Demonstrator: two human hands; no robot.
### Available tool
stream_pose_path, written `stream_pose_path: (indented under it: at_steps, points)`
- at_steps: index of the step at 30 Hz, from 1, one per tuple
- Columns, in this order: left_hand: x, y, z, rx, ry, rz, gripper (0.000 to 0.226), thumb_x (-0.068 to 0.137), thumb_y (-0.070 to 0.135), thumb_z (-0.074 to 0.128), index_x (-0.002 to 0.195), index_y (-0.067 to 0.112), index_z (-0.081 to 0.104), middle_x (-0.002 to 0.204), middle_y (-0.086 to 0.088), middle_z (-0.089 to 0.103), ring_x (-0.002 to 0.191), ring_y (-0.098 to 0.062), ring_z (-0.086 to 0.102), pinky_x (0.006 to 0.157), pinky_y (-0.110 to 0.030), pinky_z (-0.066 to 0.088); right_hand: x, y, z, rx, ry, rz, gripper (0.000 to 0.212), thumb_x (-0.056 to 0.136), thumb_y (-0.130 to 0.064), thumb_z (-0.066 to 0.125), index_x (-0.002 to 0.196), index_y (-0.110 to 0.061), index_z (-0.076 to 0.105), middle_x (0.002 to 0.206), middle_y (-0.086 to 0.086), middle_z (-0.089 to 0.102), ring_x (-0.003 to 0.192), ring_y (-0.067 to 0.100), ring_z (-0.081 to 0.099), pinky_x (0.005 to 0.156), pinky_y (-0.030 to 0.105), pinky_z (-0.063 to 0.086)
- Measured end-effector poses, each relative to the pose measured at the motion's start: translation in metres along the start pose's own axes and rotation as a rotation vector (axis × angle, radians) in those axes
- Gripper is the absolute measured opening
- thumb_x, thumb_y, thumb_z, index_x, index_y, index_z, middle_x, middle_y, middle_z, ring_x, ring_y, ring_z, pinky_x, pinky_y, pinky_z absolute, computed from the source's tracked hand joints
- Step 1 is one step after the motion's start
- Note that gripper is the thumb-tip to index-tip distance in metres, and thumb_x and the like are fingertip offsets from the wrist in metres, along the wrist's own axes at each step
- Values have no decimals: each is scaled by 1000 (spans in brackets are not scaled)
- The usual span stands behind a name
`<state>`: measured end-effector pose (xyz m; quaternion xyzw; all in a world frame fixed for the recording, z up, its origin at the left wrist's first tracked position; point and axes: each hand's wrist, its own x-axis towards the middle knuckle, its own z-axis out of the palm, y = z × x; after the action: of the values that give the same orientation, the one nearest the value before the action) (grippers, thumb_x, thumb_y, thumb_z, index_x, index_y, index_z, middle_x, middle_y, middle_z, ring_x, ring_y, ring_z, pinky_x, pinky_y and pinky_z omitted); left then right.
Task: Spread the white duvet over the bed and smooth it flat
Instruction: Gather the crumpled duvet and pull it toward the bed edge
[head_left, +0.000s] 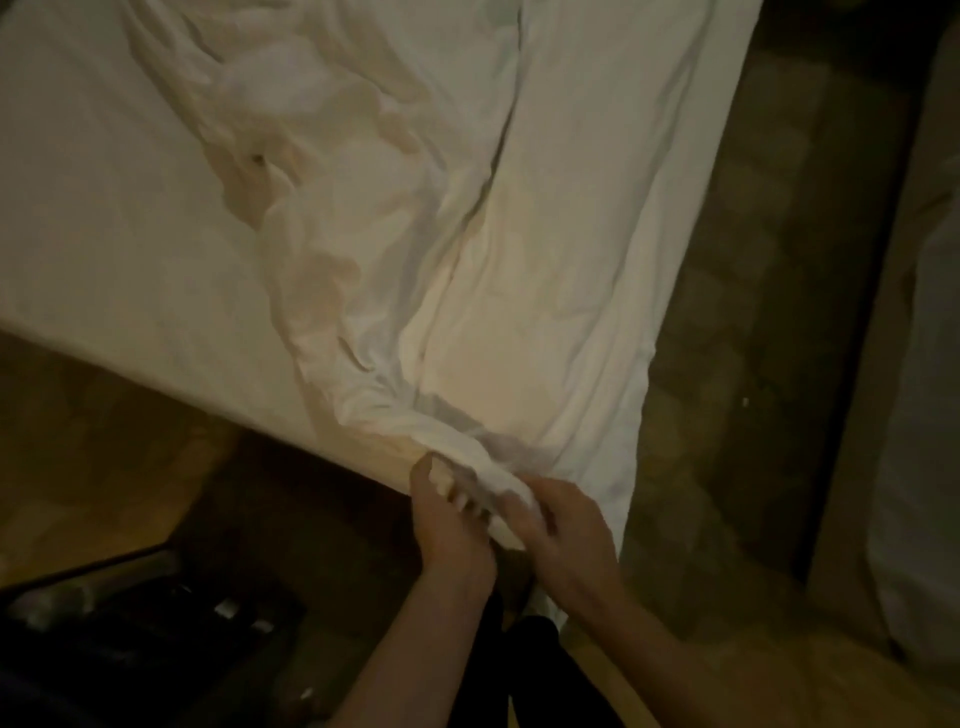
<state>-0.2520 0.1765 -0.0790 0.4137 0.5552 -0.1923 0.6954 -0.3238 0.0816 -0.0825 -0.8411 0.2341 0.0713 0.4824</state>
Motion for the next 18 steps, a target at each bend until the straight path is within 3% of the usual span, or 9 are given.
stream_pose_path:
  at_steps: [2,4,6,8,11,13,16,18]
  points:
    - [-9,-13,6,84,-256,-119,77,70,69,70,128,20,58,120,-4,65,109,-23,63,98,-44,48,-5,23,-11,129,75,50,37,93,-51,40,86,-32,72,93,-25,66,94,-2,60,84,26,47]
    - [-8,-22,12,357,-264,-4,91,54,59,89,131,21,58,123,-5,67,110,-25,66,98,-46,51,-3,46,-24,183,192,218,34,89,-59,43,99,-40,70,111,-28,62,109,-4,55,96,27,43]
    - [-13,-19,21,408,-255,-39,85,55,43,94,128,17,61,118,-7,69,106,-28,65,97,-44,52,7,56,-41,279,262,422,49,86,-65,57,122,-32,62,124,-16,59,113,7,55,98,34,45]
    - [-19,-11,27,425,-309,-100,71,66,40,88,127,15,63,115,-7,70,105,-28,64,95,-40,52,20,53,-55,470,194,674,68,83,-59,65,134,-15,53,129,-1,58,111,18,56,93,34,46]
    - [-26,-2,26,432,-431,-97,59,76,43,79,128,19,62,115,-6,71,108,-27,65,86,-35,54,34,37,-72,907,-16,895,89,60,-76,72,127,-19,58,124,9,65,106,23,63,88,39,52]
    - [-32,-2,19,441,-448,-83,57,80,42,76,130,20,60,117,-5,71,109,-25,65,90,-36,53,32,30,-78,1019,-99,844,103,45,-80,77,127,-22,59,119,5,68,104,23,66,86,39,54]
    - [-36,-10,6,466,-473,-107,62,80,45,76,134,21,56,122,-7,68,111,-26,66,97,-41,50,21,11,-78,870,-188,695,79,58,-75,71,118,-26,57,111,-3,67,102,17,64,84,32,51]
    - [-39,-14,2,519,-468,-40,52,83,40,75,129,21,59,117,-4,71,104,-21,69,84,-35,56,19,-2,-73,774,-83,564,57,70,-62,74,109,-23,62,107,-4,69,99,15,66,84,28,52]
